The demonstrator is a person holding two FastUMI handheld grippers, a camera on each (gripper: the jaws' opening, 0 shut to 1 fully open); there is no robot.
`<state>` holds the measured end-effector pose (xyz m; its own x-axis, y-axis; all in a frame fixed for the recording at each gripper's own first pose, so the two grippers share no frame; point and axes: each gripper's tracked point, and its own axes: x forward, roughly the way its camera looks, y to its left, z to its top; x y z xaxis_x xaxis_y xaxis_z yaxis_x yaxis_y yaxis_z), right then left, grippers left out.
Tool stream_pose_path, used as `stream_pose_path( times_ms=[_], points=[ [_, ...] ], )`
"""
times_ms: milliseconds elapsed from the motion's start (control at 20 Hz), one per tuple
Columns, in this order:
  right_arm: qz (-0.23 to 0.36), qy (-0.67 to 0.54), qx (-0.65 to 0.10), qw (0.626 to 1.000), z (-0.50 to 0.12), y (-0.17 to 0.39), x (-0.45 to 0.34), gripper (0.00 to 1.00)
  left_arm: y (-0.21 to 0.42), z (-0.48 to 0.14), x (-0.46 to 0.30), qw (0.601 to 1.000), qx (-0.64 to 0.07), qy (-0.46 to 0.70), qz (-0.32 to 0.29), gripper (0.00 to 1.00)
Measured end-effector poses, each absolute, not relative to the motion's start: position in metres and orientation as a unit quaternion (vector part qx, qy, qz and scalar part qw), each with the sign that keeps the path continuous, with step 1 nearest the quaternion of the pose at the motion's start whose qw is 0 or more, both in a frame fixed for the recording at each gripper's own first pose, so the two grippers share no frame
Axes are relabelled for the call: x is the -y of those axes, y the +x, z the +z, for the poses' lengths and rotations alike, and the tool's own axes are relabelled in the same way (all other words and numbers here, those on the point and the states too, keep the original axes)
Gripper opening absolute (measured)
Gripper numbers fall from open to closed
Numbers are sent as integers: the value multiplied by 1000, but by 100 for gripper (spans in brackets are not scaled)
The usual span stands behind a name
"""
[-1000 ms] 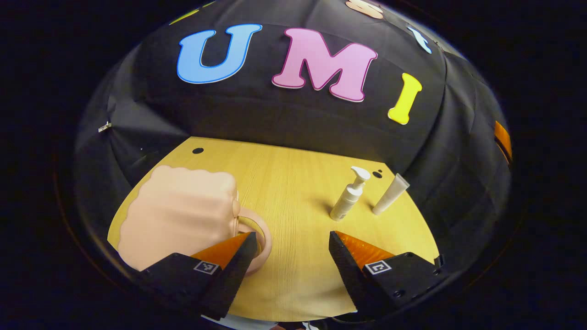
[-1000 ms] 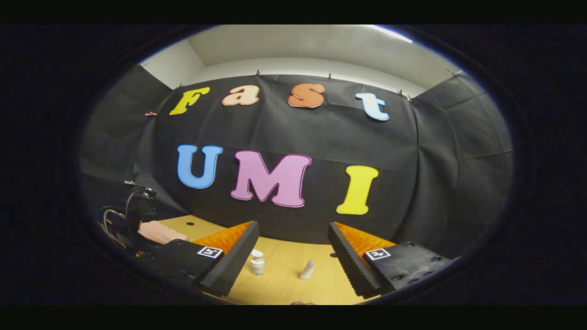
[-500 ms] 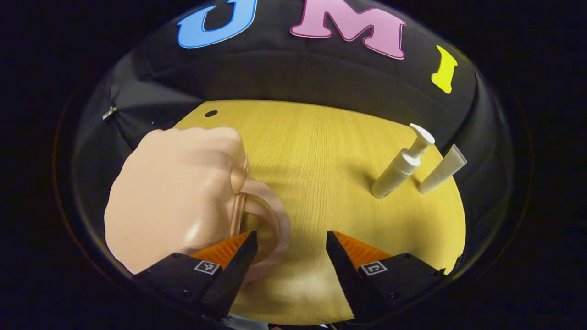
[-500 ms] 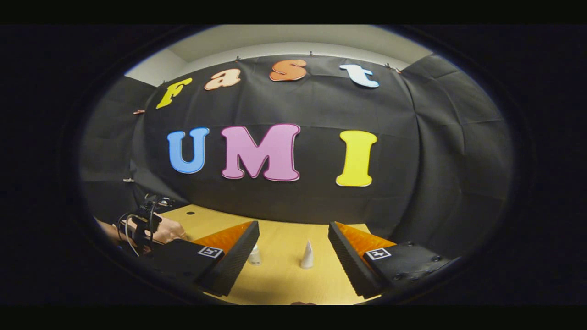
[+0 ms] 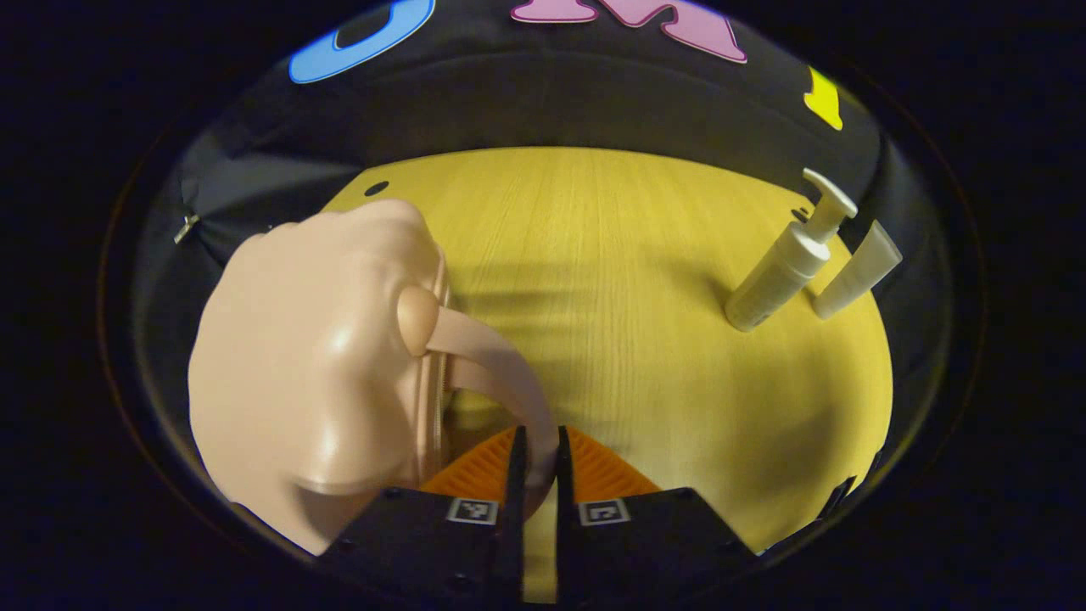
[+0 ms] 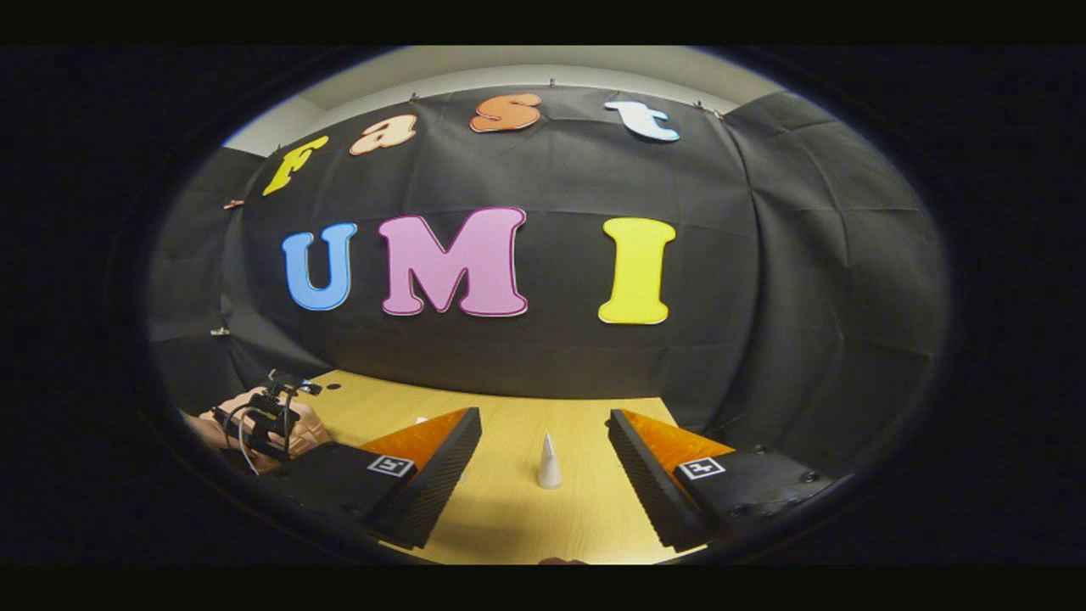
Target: First open the suitcase, pack the skin care products into it, and then close the suitcase.
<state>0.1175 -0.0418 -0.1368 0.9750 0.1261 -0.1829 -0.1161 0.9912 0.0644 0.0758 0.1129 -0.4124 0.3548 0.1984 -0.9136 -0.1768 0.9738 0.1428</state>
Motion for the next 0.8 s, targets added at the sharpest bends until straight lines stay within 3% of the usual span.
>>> stream_pose_path(
  times_ms=[50, 100, 500, 550, 600, 800],
  points=[
    [55, 28, -94, 994, -135, 115, 42, 96, 80, -412, -110, 826, -556, 24, 92, 24],
    [50, 30, -93, 994, -134, 112, 41, 96, 82, -409, -108, 827, -555, 36, 75, 15],
    [25, 22, -93, 995, -126, 97, 25, 96, 88, -371, -109, 834, -547, 38, 60, 11],
    [27, 20, -92, 995, -124, 97, 21, 96, 88, -358, -110, 838, -542, 39, 56, 15],
    [30, 18, -92, 995, -123, 99, 16, 96, 88, -340, -111, 843, -535, 34, 51, 11],
    [46, 18, -81, 995, -111, 110, -9, 96, 88, -268, -128, 864, -501, 23, 38, 11]
  ],
)
